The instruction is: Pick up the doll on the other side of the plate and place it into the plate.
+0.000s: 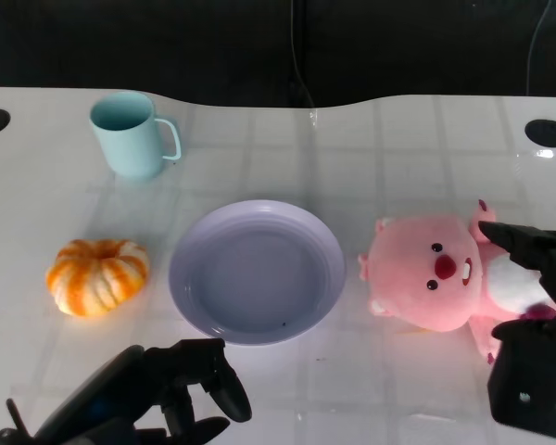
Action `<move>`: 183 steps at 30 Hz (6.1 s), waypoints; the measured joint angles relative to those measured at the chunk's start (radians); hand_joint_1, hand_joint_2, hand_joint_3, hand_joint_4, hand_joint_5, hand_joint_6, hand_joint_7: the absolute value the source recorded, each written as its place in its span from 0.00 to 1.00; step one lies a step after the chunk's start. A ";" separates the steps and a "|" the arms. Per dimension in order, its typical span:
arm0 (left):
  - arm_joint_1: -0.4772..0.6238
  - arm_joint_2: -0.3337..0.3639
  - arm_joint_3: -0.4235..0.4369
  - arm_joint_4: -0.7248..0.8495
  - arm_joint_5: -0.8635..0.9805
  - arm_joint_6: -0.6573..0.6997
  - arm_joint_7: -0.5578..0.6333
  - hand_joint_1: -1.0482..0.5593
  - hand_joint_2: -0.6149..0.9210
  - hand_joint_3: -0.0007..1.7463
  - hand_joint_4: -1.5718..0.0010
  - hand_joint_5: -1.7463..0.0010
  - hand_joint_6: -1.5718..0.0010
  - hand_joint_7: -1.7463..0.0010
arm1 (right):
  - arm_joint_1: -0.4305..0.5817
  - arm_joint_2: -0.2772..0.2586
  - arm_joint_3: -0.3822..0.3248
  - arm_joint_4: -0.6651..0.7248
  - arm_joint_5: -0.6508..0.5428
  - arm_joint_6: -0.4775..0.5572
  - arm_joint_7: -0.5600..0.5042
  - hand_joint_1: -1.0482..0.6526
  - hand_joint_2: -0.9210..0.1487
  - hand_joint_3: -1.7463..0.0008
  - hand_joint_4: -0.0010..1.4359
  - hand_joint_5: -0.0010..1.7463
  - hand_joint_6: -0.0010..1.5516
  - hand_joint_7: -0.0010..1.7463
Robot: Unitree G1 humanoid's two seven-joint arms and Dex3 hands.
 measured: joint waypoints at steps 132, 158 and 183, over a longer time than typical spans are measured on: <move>0.075 -0.038 -0.067 0.033 0.190 -0.103 0.055 0.57 0.88 0.37 0.54 0.11 0.54 0.37 | -0.790 0.479 0.311 1.084 0.155 -0.250 -0.497 0.46 0.17 0.75 0.51 0.73 0.52 0.26; 0.031 -0.029 -0.055 0.042 0.155 -0.088 0.053 0.57 0.89 0.42 0.56 0.02 0.59 0.29 | -0.603 0.208 0.400 0.514 0.101 -0.120 0.066 0.16 0.00 0.87 0.02 0.14 0.10 0.00; -0.010 -0.035 -0.077 0.036 0.152 -0.026 0.049 0.58 0.95 0.34 0.59 0.01 0.61 0.29 | 0.023 0.069 0.025 0.020 0.315 -0.439 -0.164 0.47 0.00 0.97 0.55 0.54 0.54 0.16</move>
